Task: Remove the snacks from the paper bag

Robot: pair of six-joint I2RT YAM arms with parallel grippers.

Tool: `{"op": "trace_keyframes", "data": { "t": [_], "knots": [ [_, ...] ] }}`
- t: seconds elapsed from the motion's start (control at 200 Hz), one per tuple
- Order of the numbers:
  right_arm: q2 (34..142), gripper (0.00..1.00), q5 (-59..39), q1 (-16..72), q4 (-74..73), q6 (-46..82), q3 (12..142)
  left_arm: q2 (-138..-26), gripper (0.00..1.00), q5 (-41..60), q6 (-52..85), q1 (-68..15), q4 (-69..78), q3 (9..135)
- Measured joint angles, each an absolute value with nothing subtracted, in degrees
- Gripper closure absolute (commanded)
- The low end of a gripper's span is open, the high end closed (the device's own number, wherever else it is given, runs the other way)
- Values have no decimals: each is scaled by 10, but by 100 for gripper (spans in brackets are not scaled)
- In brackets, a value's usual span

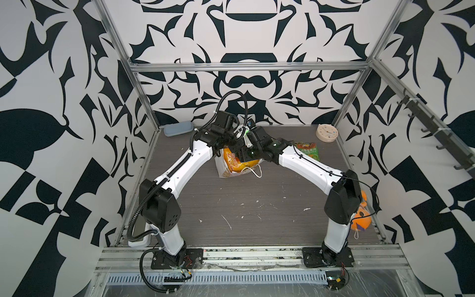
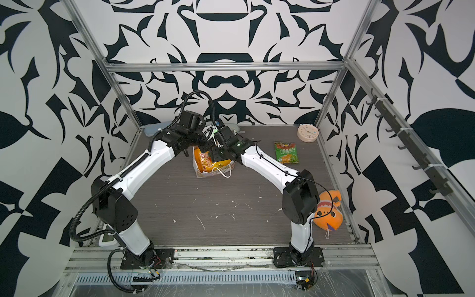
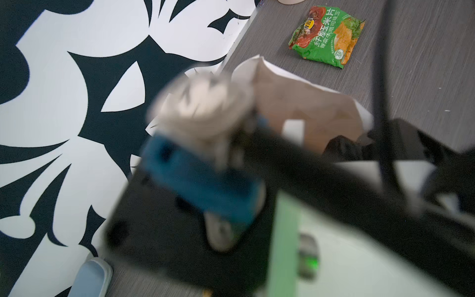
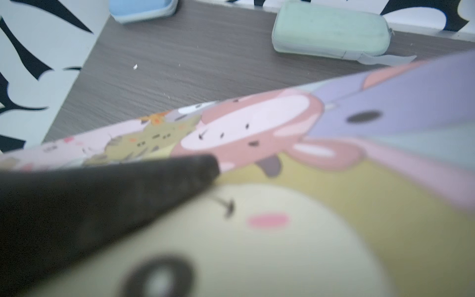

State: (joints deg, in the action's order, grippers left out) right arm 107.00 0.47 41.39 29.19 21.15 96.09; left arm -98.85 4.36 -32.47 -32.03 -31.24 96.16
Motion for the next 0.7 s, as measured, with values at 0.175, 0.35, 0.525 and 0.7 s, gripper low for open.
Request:
{"op": "trace_keyframes", "data": {
  "t": [0.175,0.35,0.525,0.7],
  "knots": [
    [1074,100,4,413,271,215,957,-983,100,31,-317,-320,-289,943],
    [1070,100,0,412,256,215,949,-982,100,12,-310,-321,-270,934],
    [1051,100,-52,392,225,218,926,-983,100,6,-300,-308,-255,935],
    [1085,100,-111,366,198,219,964,-1023,100,13,-299,-269,-252,984]
  ]
}}
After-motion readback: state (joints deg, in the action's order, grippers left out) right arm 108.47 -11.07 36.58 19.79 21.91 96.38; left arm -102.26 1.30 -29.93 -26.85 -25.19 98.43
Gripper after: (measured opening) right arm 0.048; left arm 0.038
